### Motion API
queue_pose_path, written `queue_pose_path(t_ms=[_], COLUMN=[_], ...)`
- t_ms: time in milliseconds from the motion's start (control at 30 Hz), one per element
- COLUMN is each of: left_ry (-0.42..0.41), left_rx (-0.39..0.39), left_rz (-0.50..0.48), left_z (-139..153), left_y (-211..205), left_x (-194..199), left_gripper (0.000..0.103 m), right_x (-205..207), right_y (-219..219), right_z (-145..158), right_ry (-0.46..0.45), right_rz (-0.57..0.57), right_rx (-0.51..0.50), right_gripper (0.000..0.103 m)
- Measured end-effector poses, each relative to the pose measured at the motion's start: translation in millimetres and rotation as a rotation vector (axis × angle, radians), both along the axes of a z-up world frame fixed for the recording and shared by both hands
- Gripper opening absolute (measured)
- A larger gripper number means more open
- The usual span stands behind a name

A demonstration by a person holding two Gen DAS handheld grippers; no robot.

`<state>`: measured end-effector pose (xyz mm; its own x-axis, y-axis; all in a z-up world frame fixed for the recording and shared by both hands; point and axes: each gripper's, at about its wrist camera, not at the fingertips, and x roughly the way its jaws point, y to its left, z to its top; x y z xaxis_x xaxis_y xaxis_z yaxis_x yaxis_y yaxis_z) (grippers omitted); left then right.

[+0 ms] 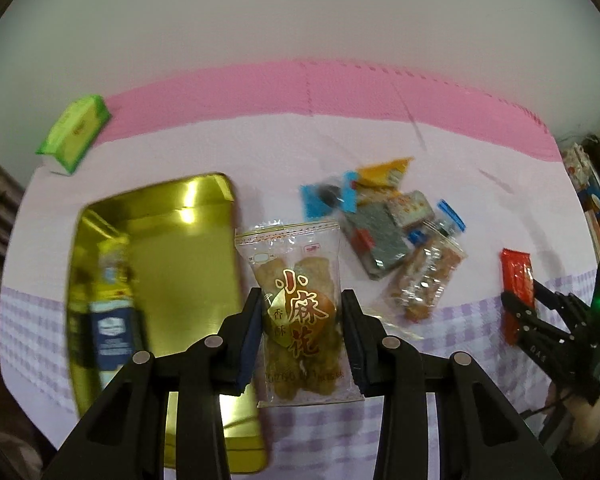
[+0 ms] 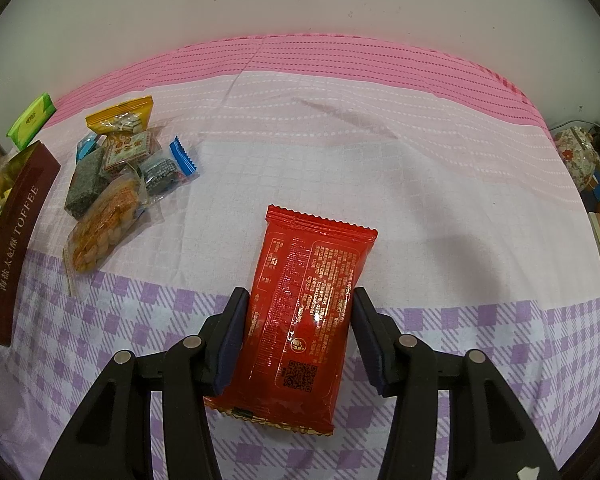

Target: Organize snacks

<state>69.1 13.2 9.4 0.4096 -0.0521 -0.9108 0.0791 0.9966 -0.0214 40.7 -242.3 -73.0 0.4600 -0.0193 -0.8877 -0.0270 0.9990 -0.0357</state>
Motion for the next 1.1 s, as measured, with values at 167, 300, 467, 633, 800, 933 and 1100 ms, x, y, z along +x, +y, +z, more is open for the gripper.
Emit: queue_pose_path(t_ms=[167,300,467,633,800,933,1100], left_ry=[-0.008,0.020,0.064,0.106,0.129,0.140,0.139], left_rx=[0.031,0.035,0.039,0.047,0.065,0.071,0.091], left_rz=[0.055,0.111,0.129,0.131,0.129,0.127,0.125], left_z=[3.4,-7.3,-27.0,-48.3,-62.4,-67.8,-72.0], left_y=[36.2,67.3,82.6,86.0,87.3,85.7,85.4], left_x=[-1.2,-2.3,-8.1,-12.4,-16.7,-22.3,-29.1], left_gripper=[0.039,0.039,0.039,0.039,0.039,0.039,0.038], right_x=[-0.4,-0.8,-1.0,-0.6,-0.3,-0.1,0.1], right_y=[-0.4,-0.7,-1.0,-1.0,-0.7,-0.8,-0.7], right_z=[-0.3,-0.6,0.1,0.6,0.6,0.8,0.8], right_ry=[0.000,-0.001,-0.002,-0.001,-0.001,0.001,0.001], right_rz=[0.000,0.000,-0.002,0.000,-0.001,-0.001,-0.001], right_rx=[0.000,0.000,0.001,0.001,0.001,0.002,0.002], right_gripper=[0.049,0.049,0.049,0.049,0.049,0.049,0.049])
